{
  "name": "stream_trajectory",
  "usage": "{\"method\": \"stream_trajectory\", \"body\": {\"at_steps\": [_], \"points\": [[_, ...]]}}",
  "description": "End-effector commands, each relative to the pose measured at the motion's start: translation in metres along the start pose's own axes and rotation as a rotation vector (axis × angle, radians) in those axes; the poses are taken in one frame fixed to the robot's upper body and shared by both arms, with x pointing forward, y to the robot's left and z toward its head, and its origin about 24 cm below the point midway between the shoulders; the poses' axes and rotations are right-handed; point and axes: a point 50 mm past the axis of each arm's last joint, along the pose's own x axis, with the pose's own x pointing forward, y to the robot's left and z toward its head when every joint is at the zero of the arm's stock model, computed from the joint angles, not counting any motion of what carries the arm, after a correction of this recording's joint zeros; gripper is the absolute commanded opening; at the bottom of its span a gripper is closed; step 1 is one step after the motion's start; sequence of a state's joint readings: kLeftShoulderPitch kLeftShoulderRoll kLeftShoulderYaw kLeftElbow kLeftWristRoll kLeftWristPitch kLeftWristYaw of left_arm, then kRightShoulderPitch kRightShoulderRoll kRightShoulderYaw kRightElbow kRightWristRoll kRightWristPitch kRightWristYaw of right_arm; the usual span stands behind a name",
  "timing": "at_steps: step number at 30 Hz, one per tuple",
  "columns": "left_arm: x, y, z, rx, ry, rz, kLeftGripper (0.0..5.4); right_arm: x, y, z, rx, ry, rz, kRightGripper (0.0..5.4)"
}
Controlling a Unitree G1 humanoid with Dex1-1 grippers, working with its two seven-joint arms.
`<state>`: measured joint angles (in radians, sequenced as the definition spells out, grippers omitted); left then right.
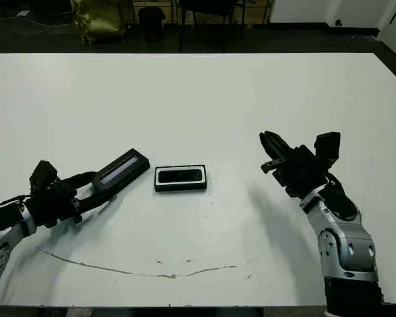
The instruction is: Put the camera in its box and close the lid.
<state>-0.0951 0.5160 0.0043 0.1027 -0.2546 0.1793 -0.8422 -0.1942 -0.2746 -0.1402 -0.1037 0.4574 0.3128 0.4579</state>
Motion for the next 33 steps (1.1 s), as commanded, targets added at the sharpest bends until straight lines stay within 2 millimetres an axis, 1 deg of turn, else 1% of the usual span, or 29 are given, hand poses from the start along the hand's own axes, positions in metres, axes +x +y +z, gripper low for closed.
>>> {"method": "stream_trajectory", "body": {"at_steps": [1,4,7,12,14,15,17,19,22,26,30,33], "points": [[-0.002,0.001,-0.005,0.021,0.058,-0.031,2.37,-0.004,-0.003,-0.005,0.018,0.026,-0.019,0.0],[-0.004,0.004,0.003,0.037,0.028,-0.029,2.37,-0.004,-0.003,-0.005,0.01,0.026,-0.022,0.0],[-0.008,0.011,0.023,0.068,-0.045,-0.013,2.37,-0.004,-0.003,-0.006,0.015,0.033,-0.029,0.0],[-0.018,0.03,0.074,0.184,-0.136,-0.023,2.37,-0.004,-0.003,-0.007,0.024,0.032,-0.023,0.0],[-0.018,0.033,0.1,0.243,-0.179,-0.035,2.37,-0.004,-0.003,-0.009,0.032,0.032,-0.019,0.0],[-0.017,0.034,0.109,0.264,-0.199,-0.044,2.37,-0.003,-0.003,-0.009,0.033,0.033,-0.018,0.0],[-0.013,0.033,0.124,0.278,-0.232,-0.074,2.37,-0.004,-0.002,-0.009,0.03,0.04,-0.025,0.0],[-0.007,0.031,0.134,0.282,-0.252,-0.104,2.37,-0.004,-0.001,-0.009,0.029,0.046,-0.026,0.0],[0.004,0.027,0.142,0.309,-0.265,-0.17,2.37,-0.005,-0.001,-0.01,0.024,0.05,-0.027,0.0],[0.019,0.024,0.147,0.348,-0.172,-0.282,2.37,-0.005,-0.001,-0.01,0.015,0.052,-0.028,0.0],[0.035,0.024,0.146,0.349,-0.089,-0.378,2.37,-0.005,0.0,-0.011,0.022,0.056,-0.028,0.0],[0.047,0.023,0.141,0.329,-0.062,-0.437,2.37,-0.004,-0.001,-0.011,0.02,0.05,-0.025,0.0]]}}
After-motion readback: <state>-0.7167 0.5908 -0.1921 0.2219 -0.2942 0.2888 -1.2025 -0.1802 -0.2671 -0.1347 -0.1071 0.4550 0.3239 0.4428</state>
